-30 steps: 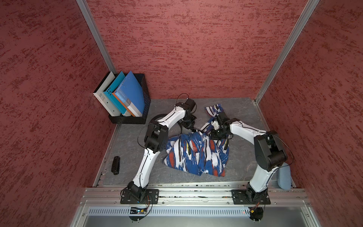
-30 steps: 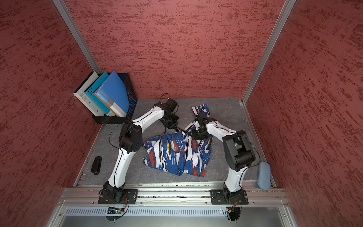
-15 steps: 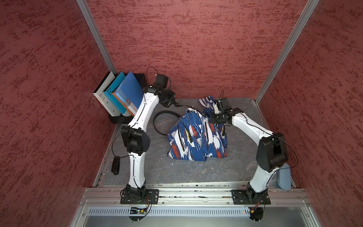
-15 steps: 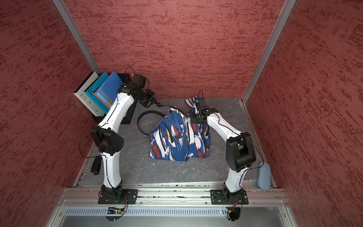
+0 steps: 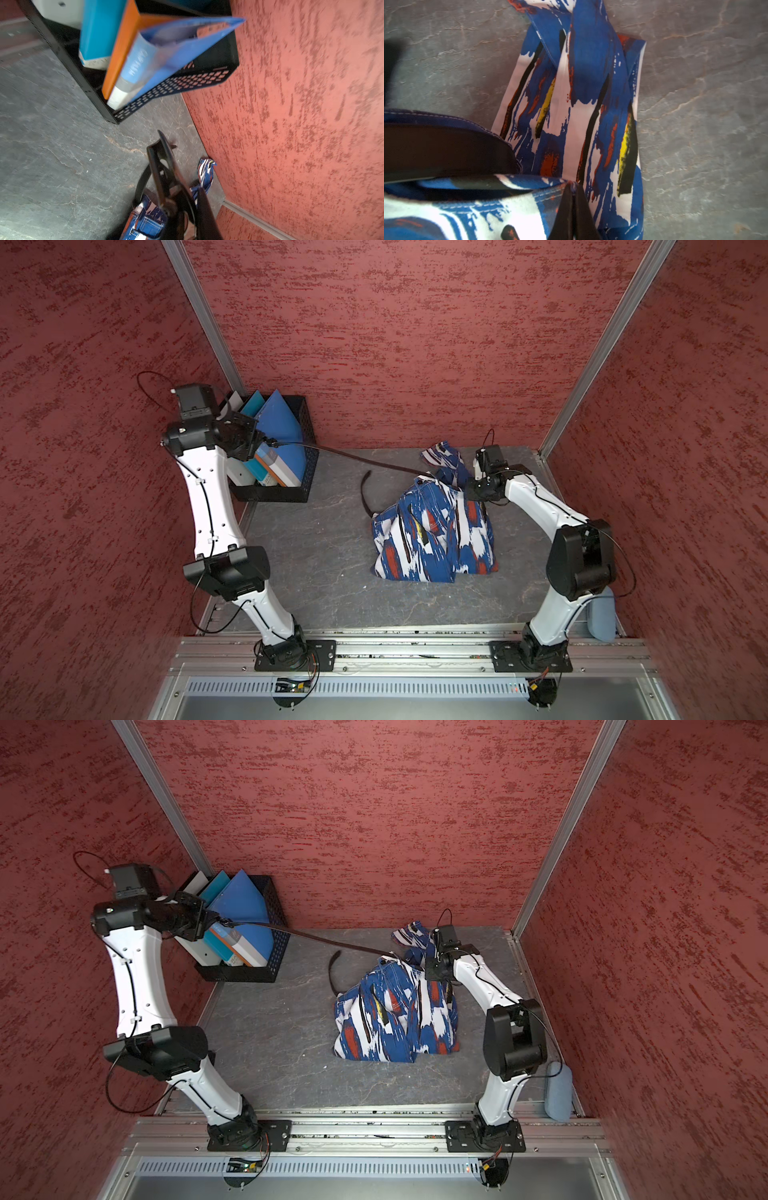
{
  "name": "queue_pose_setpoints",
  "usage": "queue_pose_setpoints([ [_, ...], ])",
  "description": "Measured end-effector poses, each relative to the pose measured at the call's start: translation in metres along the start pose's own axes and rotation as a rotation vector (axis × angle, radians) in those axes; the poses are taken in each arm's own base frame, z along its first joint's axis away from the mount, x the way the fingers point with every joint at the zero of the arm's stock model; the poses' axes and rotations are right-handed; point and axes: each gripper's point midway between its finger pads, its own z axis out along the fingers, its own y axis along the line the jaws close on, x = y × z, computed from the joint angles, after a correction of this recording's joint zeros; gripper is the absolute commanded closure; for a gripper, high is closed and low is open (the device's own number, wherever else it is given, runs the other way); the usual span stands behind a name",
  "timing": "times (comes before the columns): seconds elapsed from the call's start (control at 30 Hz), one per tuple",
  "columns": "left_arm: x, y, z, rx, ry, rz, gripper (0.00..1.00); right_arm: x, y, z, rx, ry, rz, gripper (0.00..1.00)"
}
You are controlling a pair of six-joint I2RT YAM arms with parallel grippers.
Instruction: Remove the belt from the trousers
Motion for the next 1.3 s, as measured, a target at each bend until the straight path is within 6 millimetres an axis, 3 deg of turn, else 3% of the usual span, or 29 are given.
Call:
queue_pose_setpoints([
  [0.1,-0.022,0.002,-0.036,0.015,-0.089,0.048,1.0,-0.002,-0.011,-0.003,0.028,0.004,0.011,1.0],
  [0.2,-0.024,-0.006,-0.075,0.055,-0.162,0.13,1.0,-0.006,-0.023,-0.005,0.056,0.003,0.03,1.0],
  [0.43,0.014,-0.063,-0.154,0.291,-0.251,0.423,1.0,-0.01,-0.05,0.005,0.12,0.022,0.063,1.0],
  [0.63,0.034,-0.081,-0.221,0.354,-0.425,0.633,1.0,-0.008,-0.055,0.012,0.133,0.042,0.062,1.0],
  [0.73,0.04,-0.083,-0.236,0.37,-0.465,0.669,1.0,-0.011,-0.055,0.011,0.132,0.038,0.058,1.0],
  [0.8,0.042,-0.079,-0.226,0.377,-0.433,0.646,1.0,-0.013,-0.055,0.01,0.132,0.035,0.057,1.0],
  [0.87,0.044,-0.07,-0.192,0.367,-0.361,0.597,1.0,-0.013,-0.056,0.011,0.134,0.037,0.058,1.0],
  [0.97,0.068,-0.051,-0.099,0.318,-0.177,0.533,1.0,-0.013,-0.06,0.011,0.139,0.039,0.066,1.0],
  [1.1,0.147,-0.005,0.056,0.116,0.125,0.512,1.0,-0.013,-0.062,0.011,0.139,0.039,0.072,1.0],
  [1.17,0.186,0.013,0.104,0.015,0.211,0.55,1.0,-0.013,-0.062,0.011,0.14,0.039,0.074,1.0],
  [1.23,0.214,0.023,0.127,-0.049,0.243,0.601,1.0,-0.012,-0.062,0.011,0.139,0.038,0.077,1.0],
  [1.3,0.23,0.025,0.131,-0.078,0.241,0.643,1.0,-0.009,-0.063,0.012,0.14,0.042,0.078,1.0],
])
